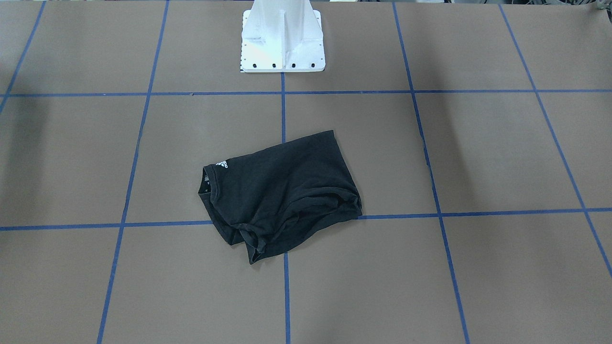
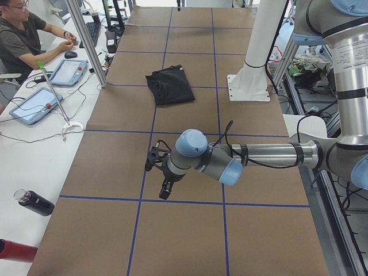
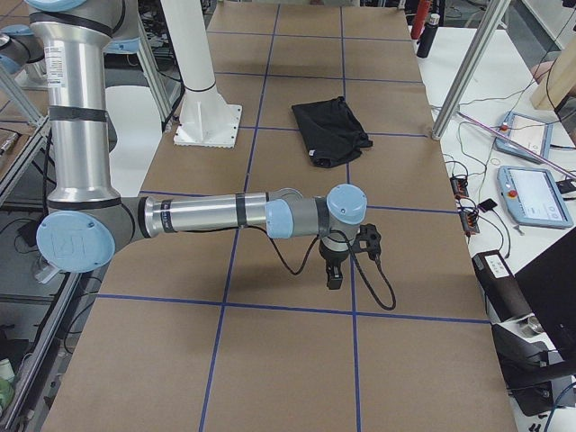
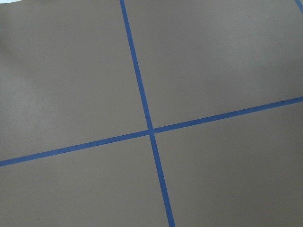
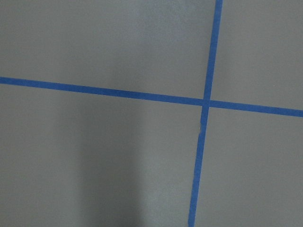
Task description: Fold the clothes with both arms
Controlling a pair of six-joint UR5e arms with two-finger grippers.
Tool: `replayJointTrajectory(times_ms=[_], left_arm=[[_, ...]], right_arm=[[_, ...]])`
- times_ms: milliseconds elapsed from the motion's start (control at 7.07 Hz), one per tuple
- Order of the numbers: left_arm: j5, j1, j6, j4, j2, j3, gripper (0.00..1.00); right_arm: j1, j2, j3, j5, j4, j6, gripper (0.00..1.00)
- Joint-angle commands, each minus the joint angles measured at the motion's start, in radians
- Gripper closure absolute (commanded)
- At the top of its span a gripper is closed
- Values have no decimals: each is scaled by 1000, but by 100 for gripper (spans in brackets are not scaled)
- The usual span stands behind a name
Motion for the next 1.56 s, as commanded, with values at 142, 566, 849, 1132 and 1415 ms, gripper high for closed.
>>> replayJointTrajectory(times_ms=[142, 566, 849, 1132, 1415], left_arm=[[-75, -6, -1, 14, 16, -40, 0], [-82, -6, -10, 16, 15, -59, 0], [-76, -6, -7, 8, 48, -57, 0], [-82, -4, -9, 9, 48, -72, 0], [-82, -4, -10, 13, 48, -103, 0]], right_arm=[[-11, 4, 11, -16, 7, 8, 0], [-16, 33, 5, -16, 2, 7, 0], [21, -3, 13, 3, 6, -2, 0], [21, -31, 8, -19, 10, -2, 0], [19, -46, 8, -17, 10, -2, 0]])
